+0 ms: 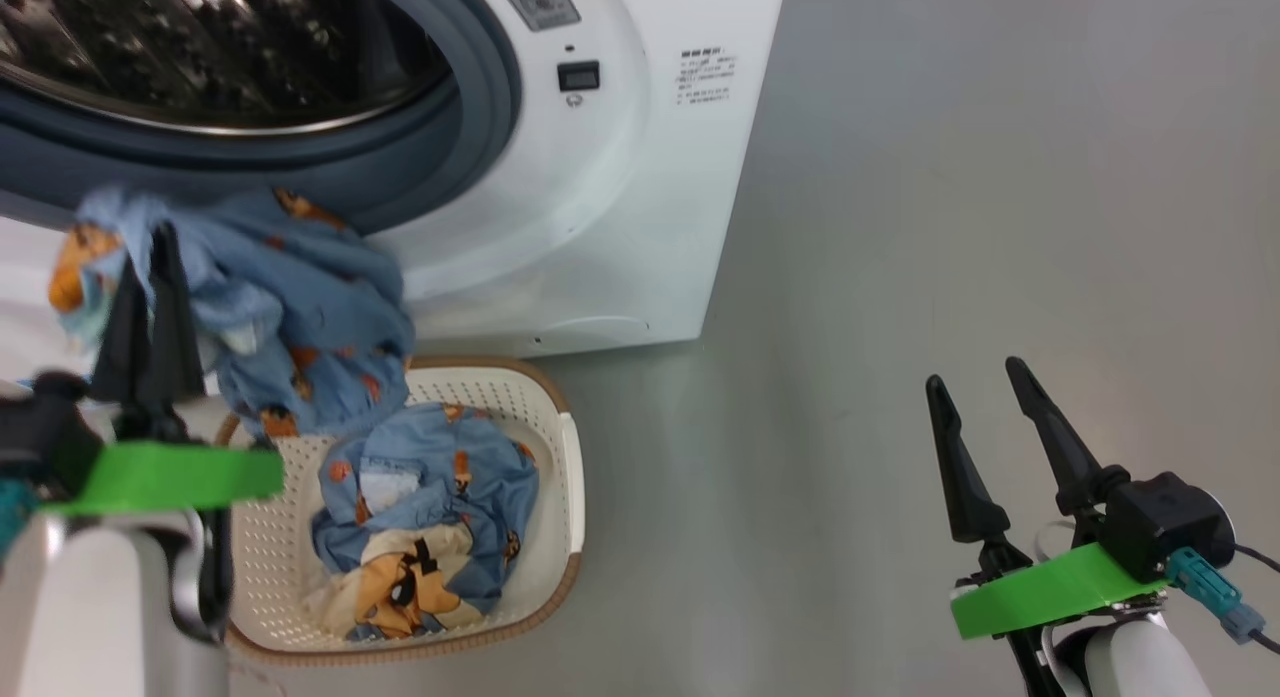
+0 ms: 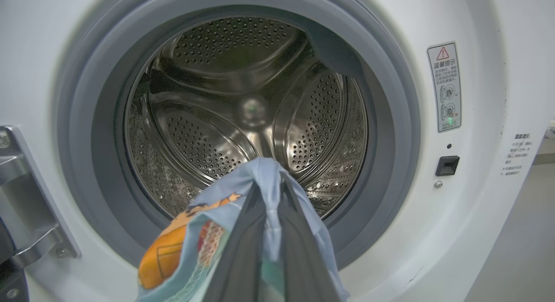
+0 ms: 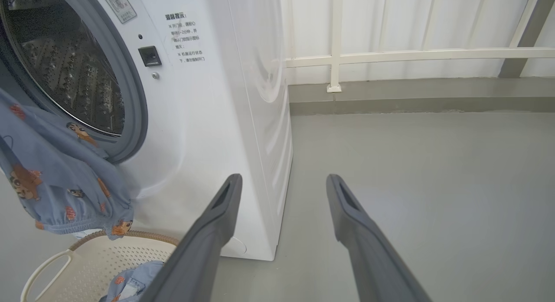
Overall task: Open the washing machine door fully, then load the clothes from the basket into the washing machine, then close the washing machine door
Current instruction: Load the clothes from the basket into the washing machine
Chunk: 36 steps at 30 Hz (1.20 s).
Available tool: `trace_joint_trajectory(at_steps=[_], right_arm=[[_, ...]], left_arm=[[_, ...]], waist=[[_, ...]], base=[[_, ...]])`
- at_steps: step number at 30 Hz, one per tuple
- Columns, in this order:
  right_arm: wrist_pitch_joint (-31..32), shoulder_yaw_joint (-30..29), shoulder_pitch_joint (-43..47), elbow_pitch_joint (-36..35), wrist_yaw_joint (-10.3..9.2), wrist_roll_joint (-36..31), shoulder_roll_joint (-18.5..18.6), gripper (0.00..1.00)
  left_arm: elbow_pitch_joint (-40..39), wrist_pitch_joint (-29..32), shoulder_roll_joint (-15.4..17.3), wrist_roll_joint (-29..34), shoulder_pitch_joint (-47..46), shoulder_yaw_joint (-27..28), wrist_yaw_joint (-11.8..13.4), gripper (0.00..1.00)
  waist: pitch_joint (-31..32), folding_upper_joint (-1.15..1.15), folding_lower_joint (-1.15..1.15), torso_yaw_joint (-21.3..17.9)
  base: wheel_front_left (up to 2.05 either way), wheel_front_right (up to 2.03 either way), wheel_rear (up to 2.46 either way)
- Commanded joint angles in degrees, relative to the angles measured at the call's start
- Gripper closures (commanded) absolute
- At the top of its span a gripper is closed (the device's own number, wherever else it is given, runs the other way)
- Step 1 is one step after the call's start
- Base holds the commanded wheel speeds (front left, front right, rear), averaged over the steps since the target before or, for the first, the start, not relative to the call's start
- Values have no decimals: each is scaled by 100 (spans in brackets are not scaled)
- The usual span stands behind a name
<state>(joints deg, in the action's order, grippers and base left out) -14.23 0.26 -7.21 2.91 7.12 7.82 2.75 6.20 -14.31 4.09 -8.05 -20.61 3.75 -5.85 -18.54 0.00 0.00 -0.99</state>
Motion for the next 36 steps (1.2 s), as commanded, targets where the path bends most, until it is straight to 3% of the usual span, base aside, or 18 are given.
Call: trace_joint_trajectory(at_steps=[1,26,36], right_arm=[[-45,181,-135,-163,36,70,12,0],[-75,359,-733,-179,36,158,12,0],[-76,488,-790,-189,36,241,12,0]], left_arm=[[-49,-69,239,86,-328,200,-48,100],[2733,-51,852,-97,-3985,-77,-153,100],[3873,542,1115,-522,-5200,-416,-162,100]], waist=[[-317,0,0,-76],[-2112,0,0,-274],[-2490,0,0,-507]], base=[[0,0,0],[0,0,0],[0,0,0]])
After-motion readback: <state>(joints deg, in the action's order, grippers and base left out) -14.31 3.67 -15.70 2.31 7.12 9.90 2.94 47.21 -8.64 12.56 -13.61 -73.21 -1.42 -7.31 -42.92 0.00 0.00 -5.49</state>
